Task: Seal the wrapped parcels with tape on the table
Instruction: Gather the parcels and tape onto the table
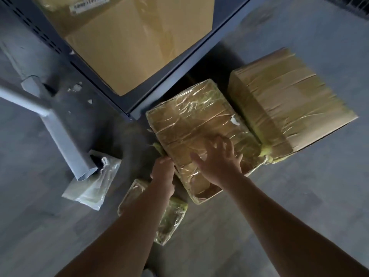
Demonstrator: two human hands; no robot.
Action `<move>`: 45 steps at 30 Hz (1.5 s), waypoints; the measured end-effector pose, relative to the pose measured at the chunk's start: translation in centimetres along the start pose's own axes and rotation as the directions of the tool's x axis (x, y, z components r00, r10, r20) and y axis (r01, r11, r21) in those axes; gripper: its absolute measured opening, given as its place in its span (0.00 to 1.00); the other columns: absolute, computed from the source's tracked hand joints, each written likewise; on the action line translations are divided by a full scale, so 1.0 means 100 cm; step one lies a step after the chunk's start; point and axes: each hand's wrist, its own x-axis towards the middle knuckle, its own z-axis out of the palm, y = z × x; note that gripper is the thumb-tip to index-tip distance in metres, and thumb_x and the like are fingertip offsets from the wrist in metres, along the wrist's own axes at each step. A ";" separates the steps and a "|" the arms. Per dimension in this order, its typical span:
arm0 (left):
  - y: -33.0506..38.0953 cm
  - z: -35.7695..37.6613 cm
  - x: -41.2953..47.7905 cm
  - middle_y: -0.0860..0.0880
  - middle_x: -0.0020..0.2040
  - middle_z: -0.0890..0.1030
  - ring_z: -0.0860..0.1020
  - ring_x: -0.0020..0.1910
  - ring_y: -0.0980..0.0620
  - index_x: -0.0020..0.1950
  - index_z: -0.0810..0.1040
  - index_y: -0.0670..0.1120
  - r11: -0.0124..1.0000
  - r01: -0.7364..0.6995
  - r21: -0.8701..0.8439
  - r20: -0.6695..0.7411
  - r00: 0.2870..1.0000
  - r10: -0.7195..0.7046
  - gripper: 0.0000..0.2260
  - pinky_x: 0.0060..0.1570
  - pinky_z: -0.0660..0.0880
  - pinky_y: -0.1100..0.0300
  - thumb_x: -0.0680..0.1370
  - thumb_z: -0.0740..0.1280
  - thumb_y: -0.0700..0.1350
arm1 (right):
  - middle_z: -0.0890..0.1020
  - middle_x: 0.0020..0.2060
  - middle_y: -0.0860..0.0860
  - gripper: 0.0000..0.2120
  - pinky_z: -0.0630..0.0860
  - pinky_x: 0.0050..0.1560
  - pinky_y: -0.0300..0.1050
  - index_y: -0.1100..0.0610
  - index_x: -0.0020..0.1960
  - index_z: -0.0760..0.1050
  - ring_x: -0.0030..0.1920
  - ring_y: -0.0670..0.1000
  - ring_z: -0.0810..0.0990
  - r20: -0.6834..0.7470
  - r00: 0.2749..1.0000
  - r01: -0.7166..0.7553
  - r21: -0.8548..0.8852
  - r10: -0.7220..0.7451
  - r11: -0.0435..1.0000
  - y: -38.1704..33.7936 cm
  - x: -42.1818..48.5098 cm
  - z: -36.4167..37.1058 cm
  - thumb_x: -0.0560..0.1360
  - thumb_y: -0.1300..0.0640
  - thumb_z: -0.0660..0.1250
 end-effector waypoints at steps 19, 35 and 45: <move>0.034 -0.024 -0.101 0.49 0.55 0.77 0.73 0.45 0.59 0.65 0.70 0.46 0.975 -0.224 0.010 0.161 0.962 0.220 0.17 0.44 0.72 0.63 0.77 0.61 0.34 | 0.71 0.66 0.59 0.22 0.72 0.62 0.61 0.58 0.71 0.60 0.66 0.61 0.70 -0.094 0.994 -0.045 0.166 0.062 0.985 -0.065 -0.046 -0.045 0.78 0.66 0.55; 0.147 -0.102 -0.336 0.51 0.46 0.83 0.83 0.45 0.54 0.52 0.79 0.49 0.893 -0.435 0.110 0.181 0.893 0.413 0.22 0.41 0.79 0.61 0.63 0.81 0.53 | 0.79 0.46 0.53 0.15 0.66 0.30 0.38 0.59 0.62 0.71 0.42 0.52 0.77 -0.045 0.992 -0.079 0.541 0.122 0.837 -0.117 -0.236 -0.252 0.79 0.52 0.60; 0.188 -0.176 -0.569 0.58 0.40 0.75 0.77 0.43 0.52 0.54 0.70 0.50 0.822 -0.517 0.237 -0.081 0.833 0.547 0.26 0.42 0.74 0.58 0.64 0.77 0.59 | 0.80 0.53 0.57 0.28 0.70 0.39 0.44 0.61 0.63 0.70 0.50 0.58 0.79 -0.095 0.996 0.040 0.396 -0.002 0.917 -0.175 -0.388 -0.397 0.75 0.39 0.64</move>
